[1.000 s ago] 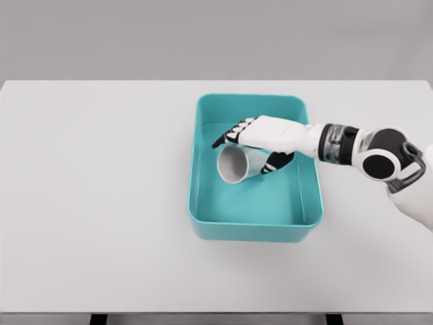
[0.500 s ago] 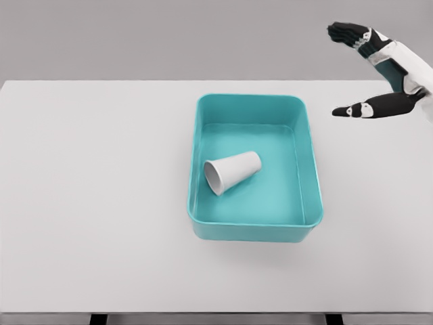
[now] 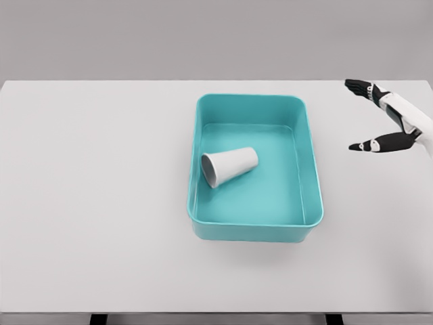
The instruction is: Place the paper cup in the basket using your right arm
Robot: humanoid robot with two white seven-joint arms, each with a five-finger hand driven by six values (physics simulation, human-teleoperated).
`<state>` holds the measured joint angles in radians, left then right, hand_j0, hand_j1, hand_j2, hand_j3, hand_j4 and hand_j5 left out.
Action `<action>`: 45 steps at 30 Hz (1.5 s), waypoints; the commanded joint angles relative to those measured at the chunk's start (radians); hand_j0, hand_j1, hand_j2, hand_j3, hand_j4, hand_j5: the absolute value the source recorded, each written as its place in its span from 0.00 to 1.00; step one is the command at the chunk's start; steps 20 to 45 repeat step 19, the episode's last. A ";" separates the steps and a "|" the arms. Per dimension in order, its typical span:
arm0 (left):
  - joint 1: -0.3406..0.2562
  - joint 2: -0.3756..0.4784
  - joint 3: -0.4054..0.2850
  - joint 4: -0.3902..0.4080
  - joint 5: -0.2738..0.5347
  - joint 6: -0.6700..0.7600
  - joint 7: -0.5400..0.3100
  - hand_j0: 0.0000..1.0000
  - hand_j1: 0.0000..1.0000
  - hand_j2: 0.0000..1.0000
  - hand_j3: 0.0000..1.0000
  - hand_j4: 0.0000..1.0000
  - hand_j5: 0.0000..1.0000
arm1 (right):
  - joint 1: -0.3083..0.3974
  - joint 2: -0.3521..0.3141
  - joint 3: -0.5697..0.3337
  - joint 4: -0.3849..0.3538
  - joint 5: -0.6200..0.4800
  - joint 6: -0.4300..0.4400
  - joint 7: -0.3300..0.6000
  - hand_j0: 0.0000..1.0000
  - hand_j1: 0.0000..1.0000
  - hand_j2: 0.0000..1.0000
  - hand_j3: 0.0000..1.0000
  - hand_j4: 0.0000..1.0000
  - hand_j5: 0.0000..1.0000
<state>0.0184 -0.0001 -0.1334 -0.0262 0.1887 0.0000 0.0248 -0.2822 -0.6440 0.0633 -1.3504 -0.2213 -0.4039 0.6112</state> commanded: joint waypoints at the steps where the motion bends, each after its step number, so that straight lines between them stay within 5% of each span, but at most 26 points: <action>1: 0.000 0.000 0.000 0.000 0.000 0.000 0.000 1.00 1.00 1.00 1.00 1.00 1.00 | 0.000 0.003 -0.007 0.000 -0.003 0.004 0.000 1.00 1.00 1.00 1.00 1.00 1.00; 7: 0.000 0.000 0.000 0.000 0.000 0.000 0.000 1.00 1.00 1.00 1.00 1.00 1.00 | 0.002 0.044 -0.003 -0.006 -0.003 0.005 0.000 1.00 1.00 1.00 1.00 1.00 1.00; 45: 0.000 0.000 0.000 0.000 0.000 0.000 0.001 1.00 1.00 1.00 1.00 1.00 1.00 | 0.005 0.044 -0.003 -0.019 -0.004 0.005 0.000 1.00 1.00 1.00 1.00 1.00 1.00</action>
